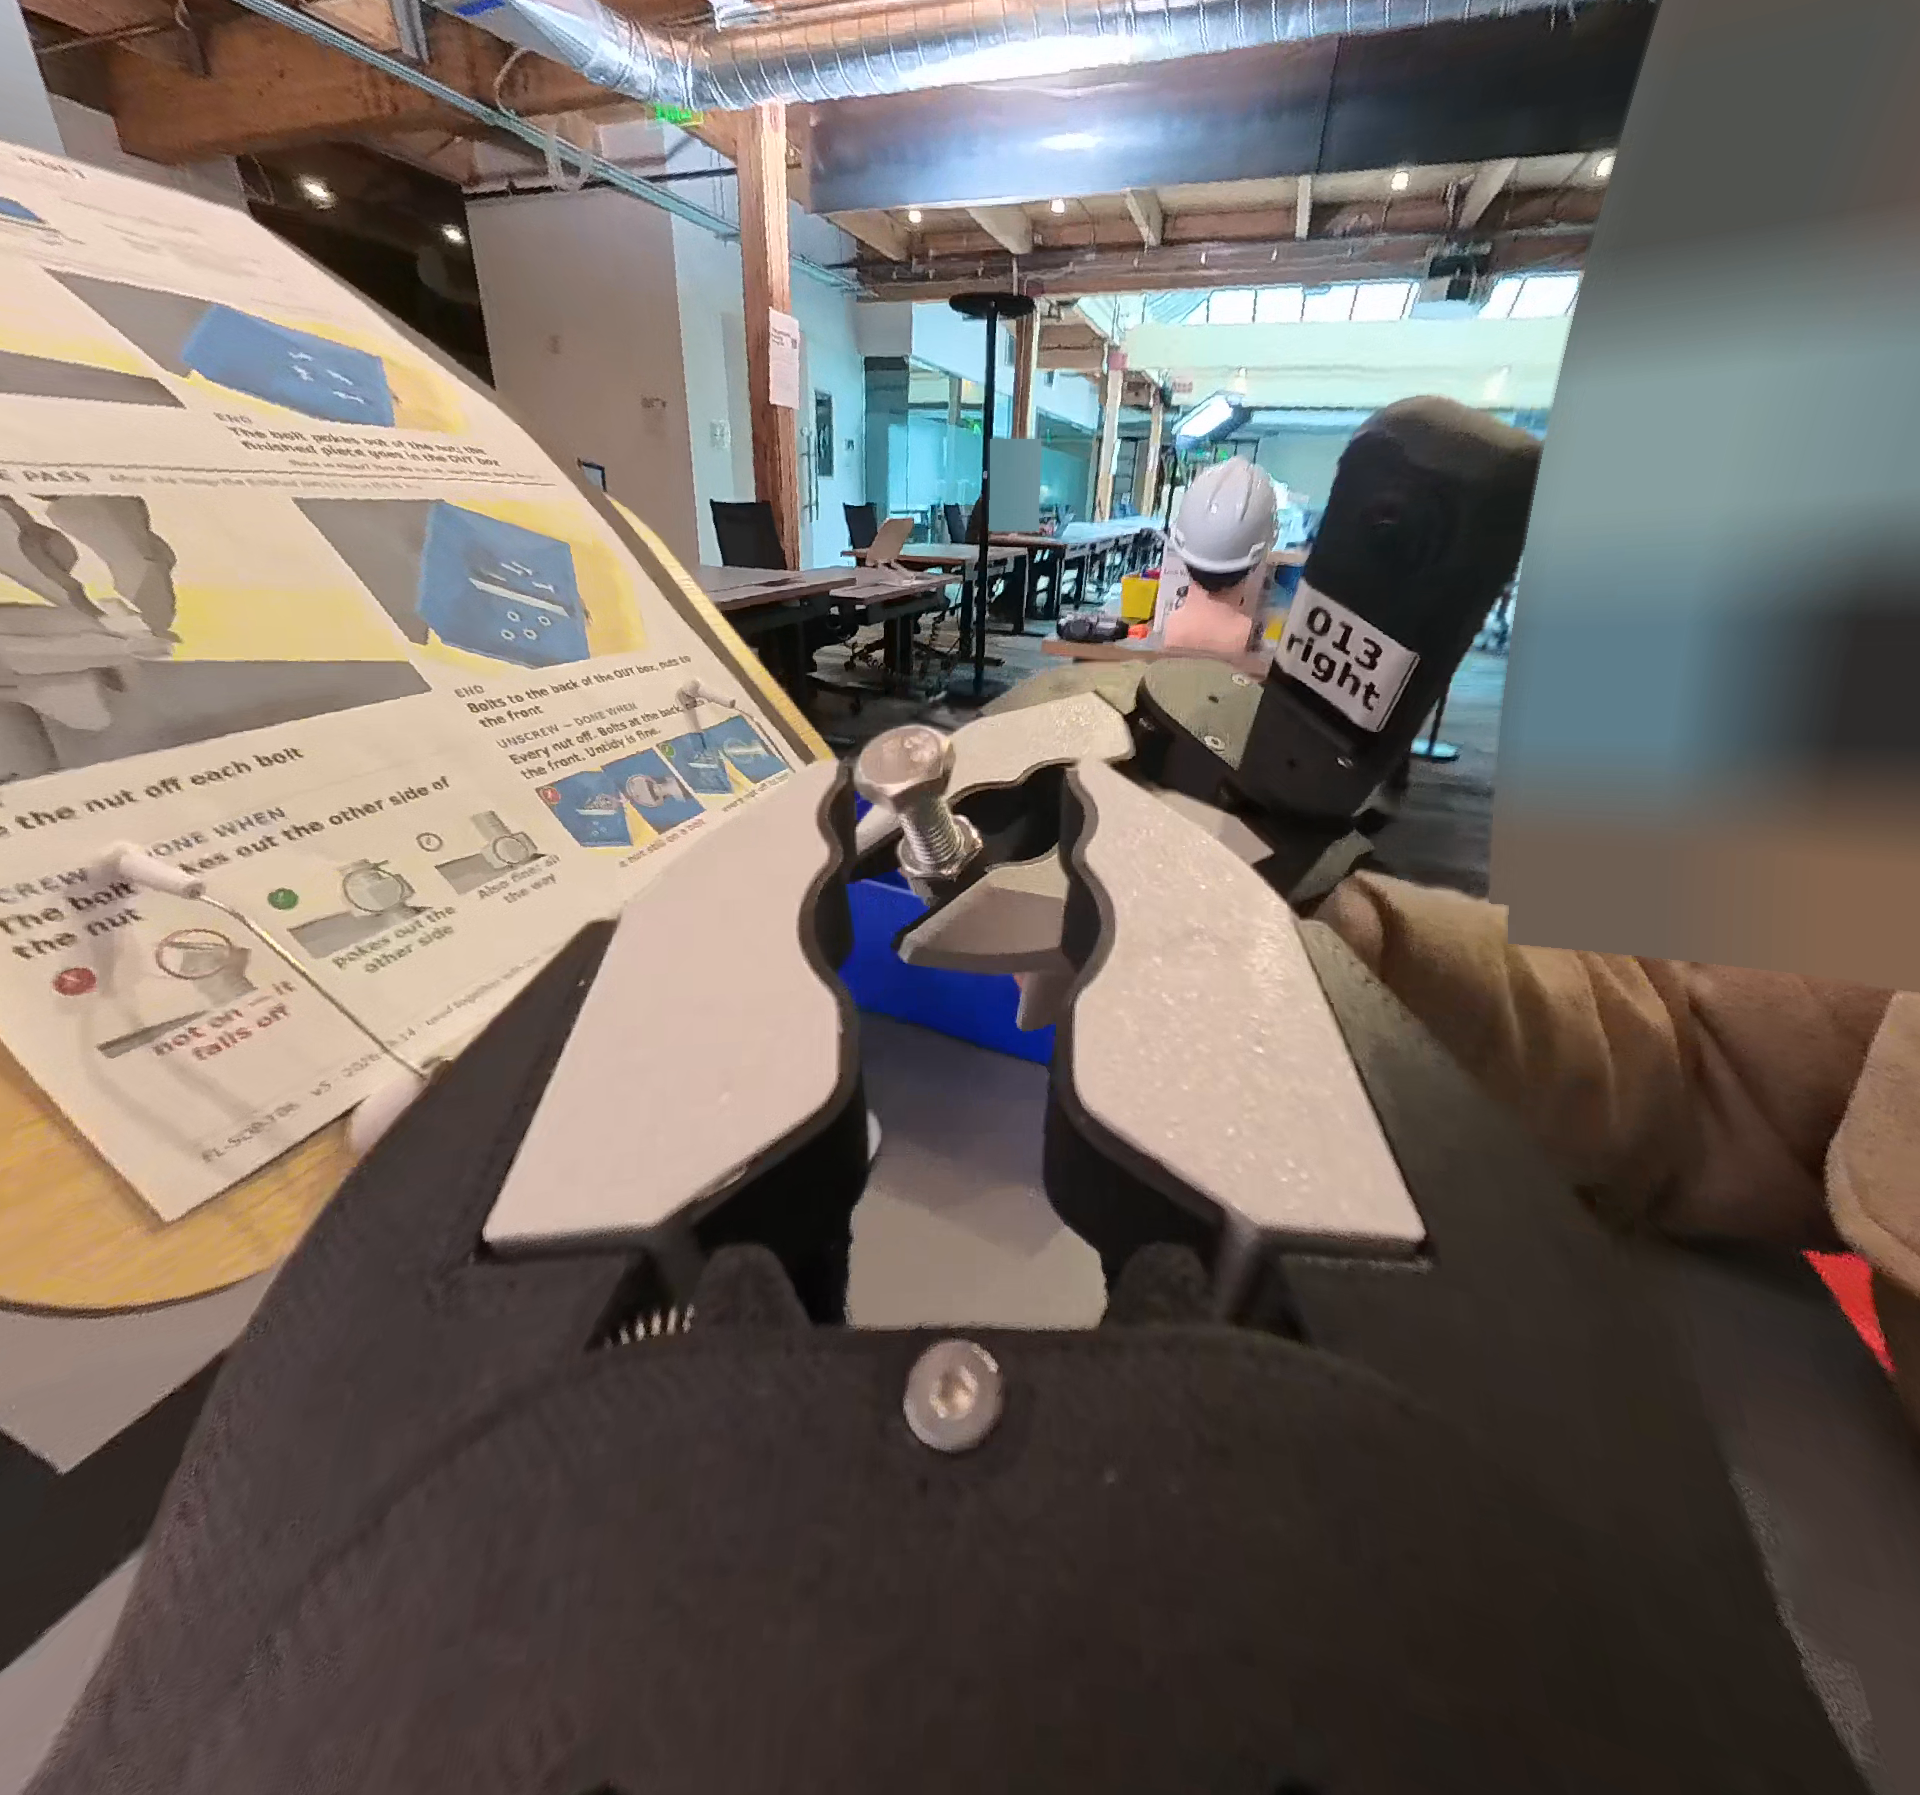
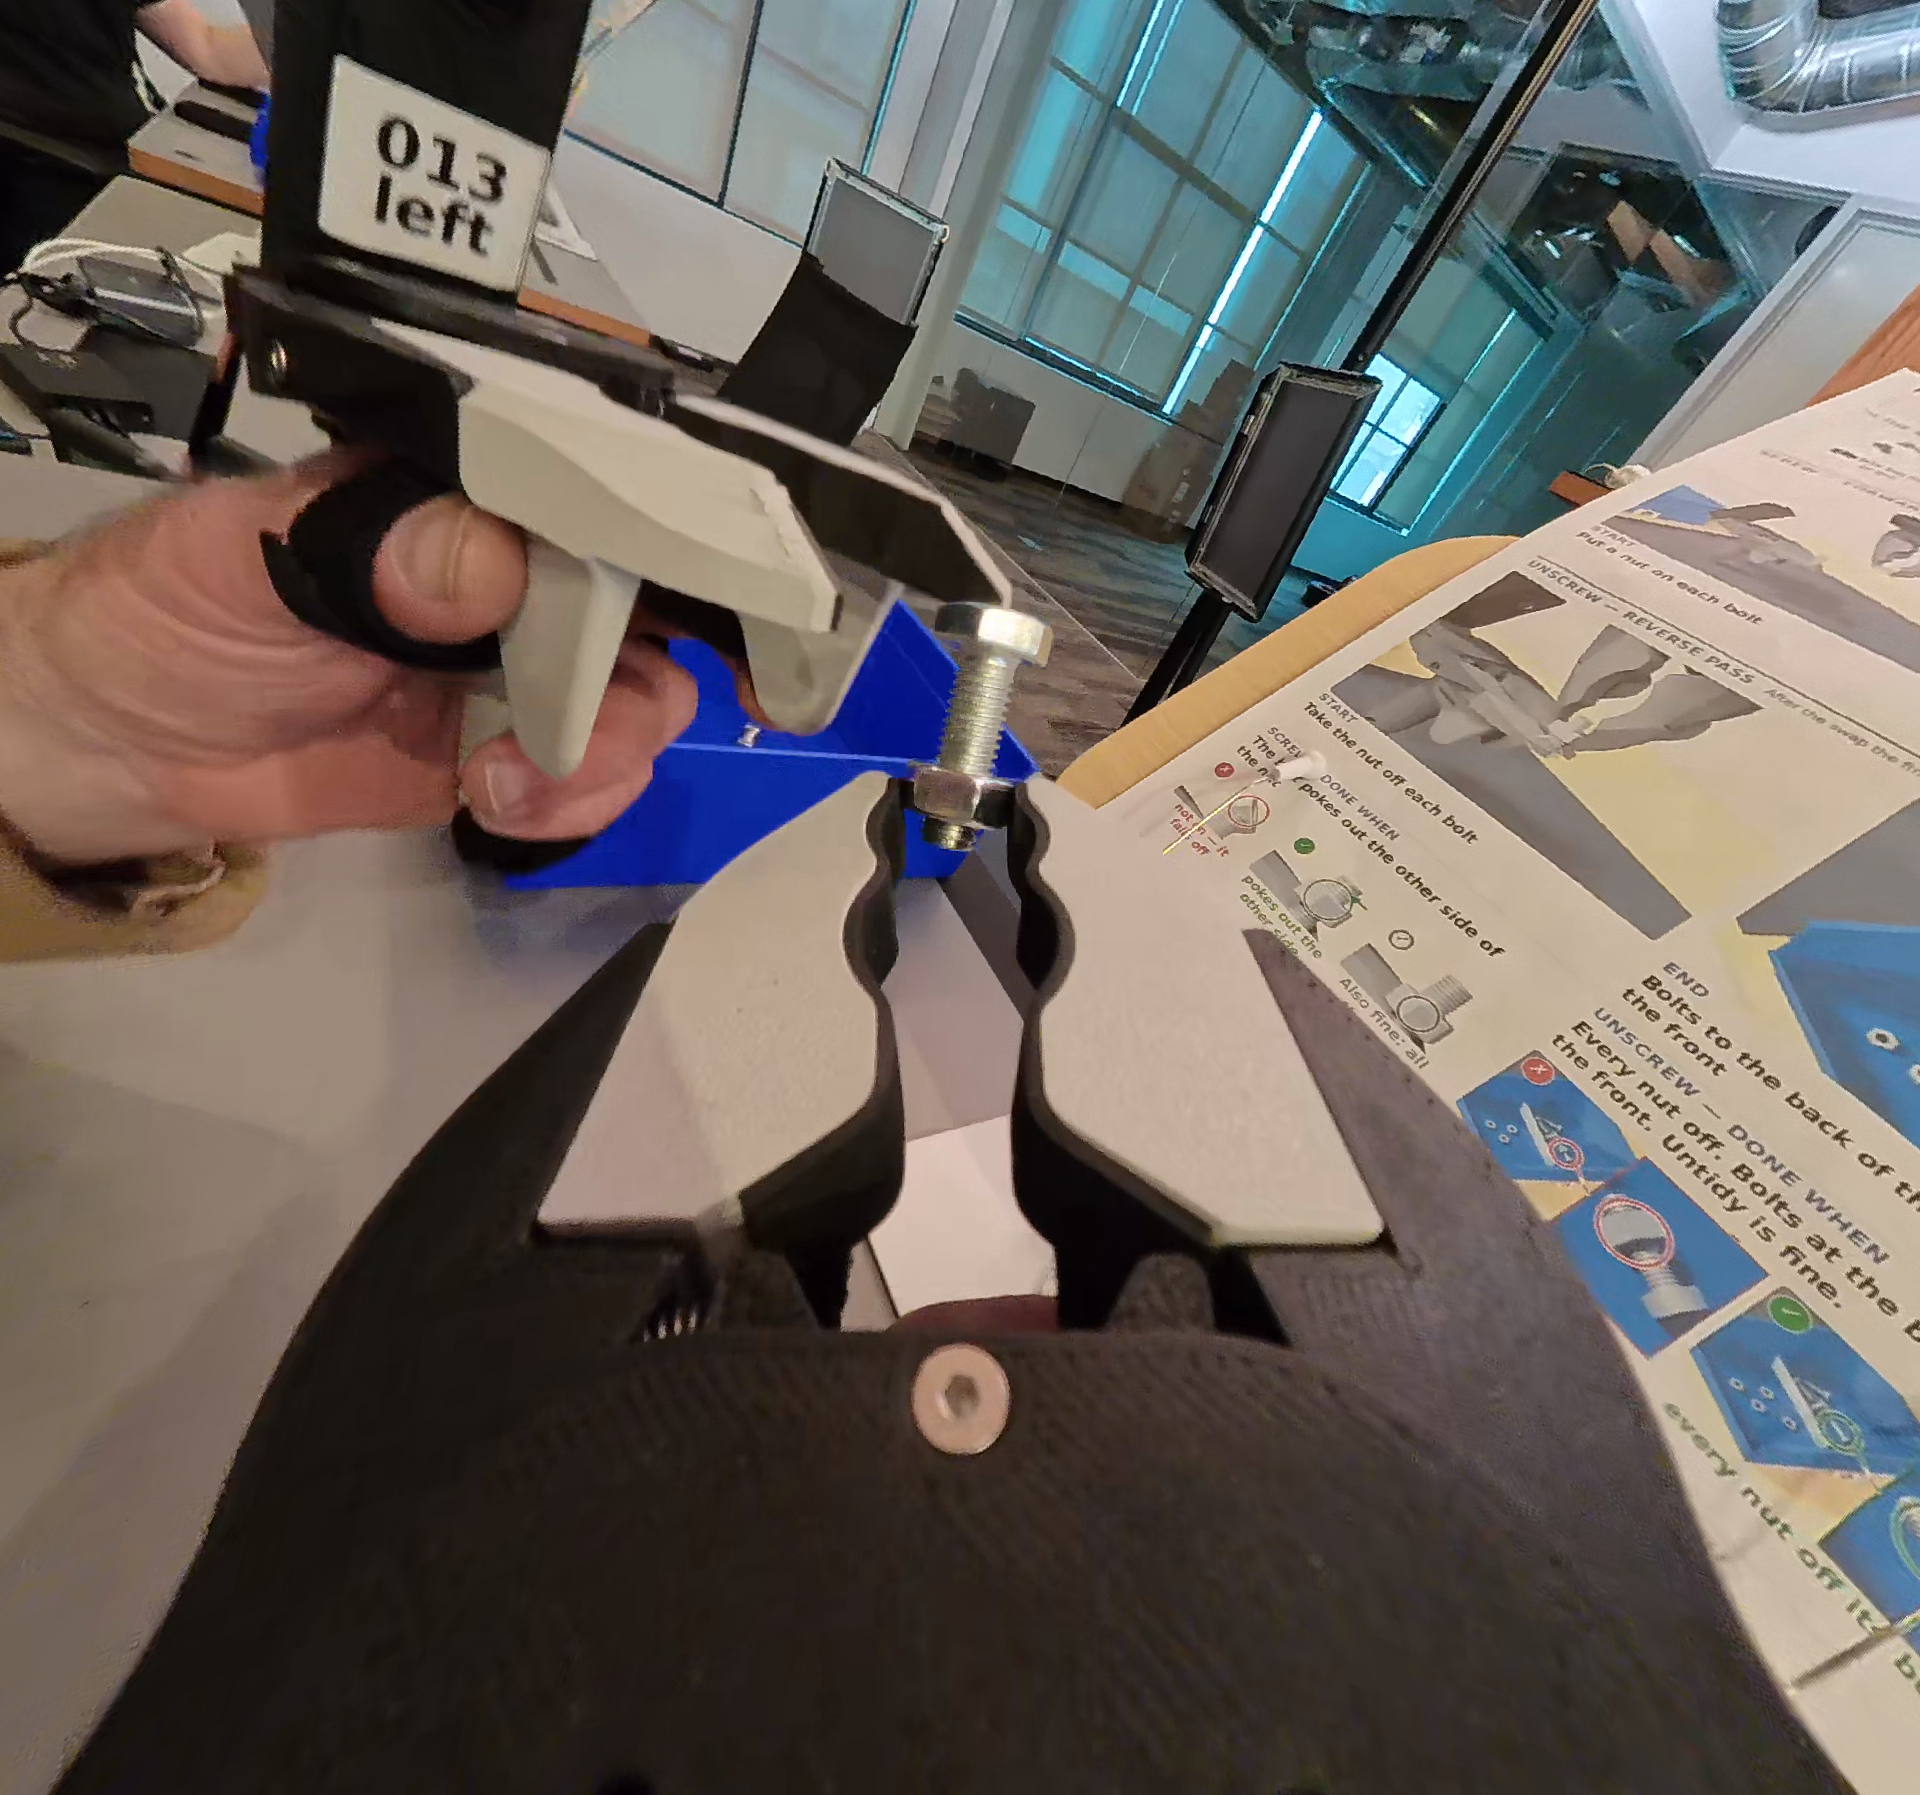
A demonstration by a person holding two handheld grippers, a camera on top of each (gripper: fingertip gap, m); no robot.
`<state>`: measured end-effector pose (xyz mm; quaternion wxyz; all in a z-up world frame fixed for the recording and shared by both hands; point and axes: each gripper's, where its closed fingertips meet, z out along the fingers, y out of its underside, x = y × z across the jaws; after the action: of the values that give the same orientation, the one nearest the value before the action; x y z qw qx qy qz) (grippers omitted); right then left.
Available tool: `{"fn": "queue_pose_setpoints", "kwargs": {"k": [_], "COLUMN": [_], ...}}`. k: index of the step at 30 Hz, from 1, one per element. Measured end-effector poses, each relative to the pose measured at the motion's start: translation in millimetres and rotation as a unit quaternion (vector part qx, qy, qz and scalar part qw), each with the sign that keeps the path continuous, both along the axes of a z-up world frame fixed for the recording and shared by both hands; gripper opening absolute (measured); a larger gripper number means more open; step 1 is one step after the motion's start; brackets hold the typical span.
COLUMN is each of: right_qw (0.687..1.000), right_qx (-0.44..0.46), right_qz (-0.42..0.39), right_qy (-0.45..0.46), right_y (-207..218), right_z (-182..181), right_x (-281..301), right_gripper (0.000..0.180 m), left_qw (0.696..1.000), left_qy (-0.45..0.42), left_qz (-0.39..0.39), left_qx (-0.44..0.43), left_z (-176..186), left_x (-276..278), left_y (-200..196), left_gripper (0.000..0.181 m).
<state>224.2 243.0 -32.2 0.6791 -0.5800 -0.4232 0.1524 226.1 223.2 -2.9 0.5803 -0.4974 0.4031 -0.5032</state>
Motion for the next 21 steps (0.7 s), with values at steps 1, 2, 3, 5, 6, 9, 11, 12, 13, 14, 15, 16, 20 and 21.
{"fn": "queue_pose_setpoints", "kwargs": {"k": [1, 2, 3, 5, 6, 9, 11, 12, 13, 14, 15, 16, 20, 21], "right_qw": [1.0, 1.0, 1.0, 0.999, 0.998, 0.997, 0.996, 0.995, 0.994, 0.993, 0.992, 0.991, 0.985, 0.983], "right_qx": [-0.001, -0.001, -0.002, -0.002, -0.001, 0.006, 0.01, 0.014, 0.017, 0.019, 0.023, 0.029, 0.054, 0.061], "right_qz": [0.006, 0.014, 0.018, 0.034, 0.037, 0.051, 0.055, 0.058, 0.062, 0.064, 0.065, 0.069, 0.072, 0.075], "right_qy": [-0.005, -0.012, -0.019, -0.038, -0.045, -0.06, -0.075, -0.084, -0.092, -0.099, -0.106, -0.116, -0.15, -0.159], "right_y": [-0.9, -2.1, -2.7, -5.8, -6.6, -10.7, -12.1, -13.5, -15.0, -15.6, -16.2, -17.9, -21.5, -23.0], "right_z": [-0.6, -1.4, -2.4, -5.7, -6.9, -8.8, -10.9, -12.4, -13.9, -15.2, -16.4, -17.8, -22.0, -23.2], "right_x": [0.0, -0.3, -0.1, -1.4, -1.3, -2.7, -3.2, -3.8, -4.5, -4.9, -5.0, -5.7, -6.2, -6.7], "right_gripper": [0.019, 0.019, 0.019, 0.019, 0.019, 0.019, 0.019, 0.019, 0.019, 0.019, 0.019, 0.019, 0.019, 0.019], "left_qw": [1.0, 0.999, 0.998, 0.995, 0.993, 0.984, 0.98, 0.98, 0.979, 0.977, 0.976, 0.975, 0.97, 0.968], "left_qy": [0.013, 0.03, 0.047, 0.078, 0.095, 0.153, 0.175, 0.179, 0.184, 0.191, 0.197, 0.201, 0.225, 0.234], "left_qz": [0.001, -0.001, 0.001, 0.013, 0.017, 0.013, 0.002, 0.0, -0.006, -0.011, -0.008, -0.006, -0.022, -0.028], "left_qx": [0.011, 0.021, 0.032, 0.058, 0.07, 0.088, 0.091, 0.091, 0.09, 0.089, 0.09, 0.094, 0.087, 0.086], "left_z": [0.8, 0.7, 0.3, -1.3, -3.0, -14.0, -19.1, -20.4, -22.0, -24.2, -25.5, -26.1, -32.3, -35.0], "left_x": [-1.8, -3.0, -4.2, -6.4, -6.8, -5.0, -3.4, -3.0, -2.4, -1.8, -1.9, -2.0, -2.3, -2.2], "left_y": [-0.5, -1.6, -2.1, -2.2, -2.6, -5.1, -8.0, -8.5, -10.2, -11.4, -10.8, -10.7, -14.6, -16.3], "left_gripper": [0.036, 0.036, 0.036, 0.036, 0.036, 0.036, 0.038, 0.038, 0.038, 0.038, 0.038, 0.037, 0.035, 0.033]}}
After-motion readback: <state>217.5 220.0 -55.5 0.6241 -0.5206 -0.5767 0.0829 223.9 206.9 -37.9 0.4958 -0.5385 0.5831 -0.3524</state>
